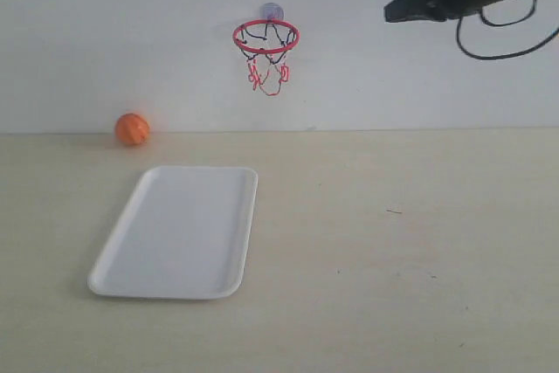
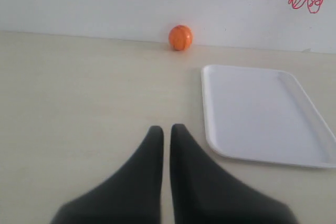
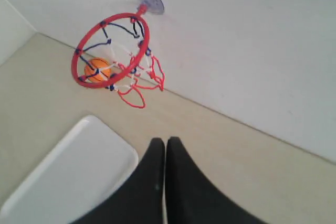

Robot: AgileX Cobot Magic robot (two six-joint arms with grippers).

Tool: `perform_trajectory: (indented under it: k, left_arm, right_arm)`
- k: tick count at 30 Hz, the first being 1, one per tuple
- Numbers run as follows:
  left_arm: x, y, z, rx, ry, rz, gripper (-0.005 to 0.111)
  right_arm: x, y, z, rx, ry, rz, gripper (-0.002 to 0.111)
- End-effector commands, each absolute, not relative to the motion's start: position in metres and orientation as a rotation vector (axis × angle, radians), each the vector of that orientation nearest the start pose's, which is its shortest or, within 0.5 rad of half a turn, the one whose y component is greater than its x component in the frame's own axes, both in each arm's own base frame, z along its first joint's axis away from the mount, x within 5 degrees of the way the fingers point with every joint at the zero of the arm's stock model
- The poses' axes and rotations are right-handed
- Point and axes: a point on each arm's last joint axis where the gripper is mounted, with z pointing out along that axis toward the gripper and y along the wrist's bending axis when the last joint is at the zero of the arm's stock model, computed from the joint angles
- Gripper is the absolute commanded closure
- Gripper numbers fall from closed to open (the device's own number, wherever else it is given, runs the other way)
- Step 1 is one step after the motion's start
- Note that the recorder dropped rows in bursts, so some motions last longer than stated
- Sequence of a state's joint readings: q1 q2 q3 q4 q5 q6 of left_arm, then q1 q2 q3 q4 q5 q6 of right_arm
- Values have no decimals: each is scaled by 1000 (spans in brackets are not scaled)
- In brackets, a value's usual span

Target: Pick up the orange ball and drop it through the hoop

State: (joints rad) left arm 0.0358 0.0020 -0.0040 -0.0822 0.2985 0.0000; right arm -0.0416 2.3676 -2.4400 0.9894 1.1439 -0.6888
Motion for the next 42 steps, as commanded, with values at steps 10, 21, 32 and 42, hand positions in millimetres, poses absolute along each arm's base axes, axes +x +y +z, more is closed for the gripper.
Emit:
perform_trajectory:
  k: [10,21,32,42]
  left_arm:
    - [55,0,187,-95,1771,-58,103]
    - [55,0,187,-95,1771,-58,103]
    - [55,0,187,-95,1771,-58,103]
    - [55,0,187,-95,1771,-58,103]
  right_arm:
    - [374,2,383,-458,2113,848,109]
    - [190,31,381,-246,1952,756,109]
    - [74,60,418,-498,1637,665,109]
    - [23,51,431,-583,1322,437,109]
